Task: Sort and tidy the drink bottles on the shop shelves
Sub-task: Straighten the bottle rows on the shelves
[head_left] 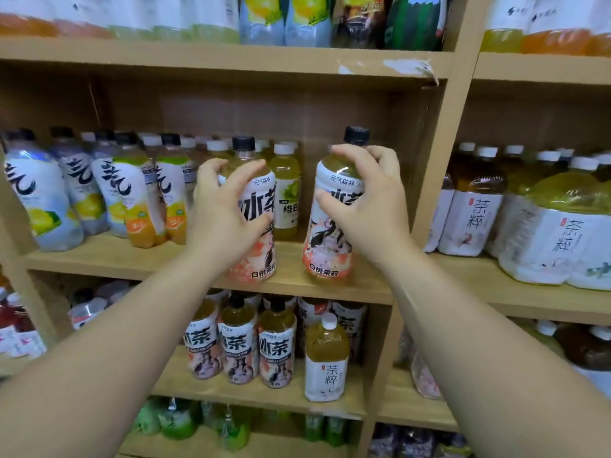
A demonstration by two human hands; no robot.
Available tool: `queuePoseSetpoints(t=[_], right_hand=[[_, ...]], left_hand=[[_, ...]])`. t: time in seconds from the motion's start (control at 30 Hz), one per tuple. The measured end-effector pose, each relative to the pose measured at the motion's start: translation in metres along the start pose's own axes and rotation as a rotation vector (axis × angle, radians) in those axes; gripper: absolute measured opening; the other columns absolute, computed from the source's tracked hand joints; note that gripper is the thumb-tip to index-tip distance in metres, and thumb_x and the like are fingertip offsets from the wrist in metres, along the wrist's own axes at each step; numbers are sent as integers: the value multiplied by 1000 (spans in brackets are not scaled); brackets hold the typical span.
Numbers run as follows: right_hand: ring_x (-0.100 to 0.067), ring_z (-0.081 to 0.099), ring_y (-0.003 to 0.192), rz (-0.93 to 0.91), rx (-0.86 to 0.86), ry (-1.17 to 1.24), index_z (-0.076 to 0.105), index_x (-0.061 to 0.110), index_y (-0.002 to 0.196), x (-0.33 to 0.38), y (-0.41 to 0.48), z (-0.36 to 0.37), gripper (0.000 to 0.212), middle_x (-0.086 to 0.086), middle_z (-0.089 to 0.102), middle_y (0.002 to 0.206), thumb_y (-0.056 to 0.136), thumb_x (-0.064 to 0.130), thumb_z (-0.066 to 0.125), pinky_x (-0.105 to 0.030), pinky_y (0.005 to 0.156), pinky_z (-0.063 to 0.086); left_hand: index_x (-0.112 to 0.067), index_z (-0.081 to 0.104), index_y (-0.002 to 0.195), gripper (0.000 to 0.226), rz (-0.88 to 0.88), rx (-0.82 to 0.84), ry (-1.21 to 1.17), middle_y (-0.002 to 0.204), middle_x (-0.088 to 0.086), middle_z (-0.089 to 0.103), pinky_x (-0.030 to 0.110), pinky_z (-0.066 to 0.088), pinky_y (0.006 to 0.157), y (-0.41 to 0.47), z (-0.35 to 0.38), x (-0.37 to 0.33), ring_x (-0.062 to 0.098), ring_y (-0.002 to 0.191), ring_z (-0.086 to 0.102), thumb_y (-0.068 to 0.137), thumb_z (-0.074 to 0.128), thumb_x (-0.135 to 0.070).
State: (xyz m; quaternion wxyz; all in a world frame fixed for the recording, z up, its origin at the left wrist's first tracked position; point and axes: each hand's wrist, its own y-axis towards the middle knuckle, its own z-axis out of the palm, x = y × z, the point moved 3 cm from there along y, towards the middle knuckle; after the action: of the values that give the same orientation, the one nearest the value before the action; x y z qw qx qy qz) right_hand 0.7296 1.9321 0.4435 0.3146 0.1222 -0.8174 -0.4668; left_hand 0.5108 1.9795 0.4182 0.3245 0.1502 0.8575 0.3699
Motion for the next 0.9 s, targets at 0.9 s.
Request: queuePoseSetpoints(t=[0.9], right_hand=[[0, 62, 95, 382, 300, -154, 71, 18, 115, -81, -206, 38, 20, 8, 65, 107, 96, 17, 67, -29, 84, 54]], left_hand=[[-25, 60, 130, 43, -47, 491, -217, 118, -12, 58, 27, 53, 85, -184, 115, 53, 2, 93, 57, 90, 73, -31]])
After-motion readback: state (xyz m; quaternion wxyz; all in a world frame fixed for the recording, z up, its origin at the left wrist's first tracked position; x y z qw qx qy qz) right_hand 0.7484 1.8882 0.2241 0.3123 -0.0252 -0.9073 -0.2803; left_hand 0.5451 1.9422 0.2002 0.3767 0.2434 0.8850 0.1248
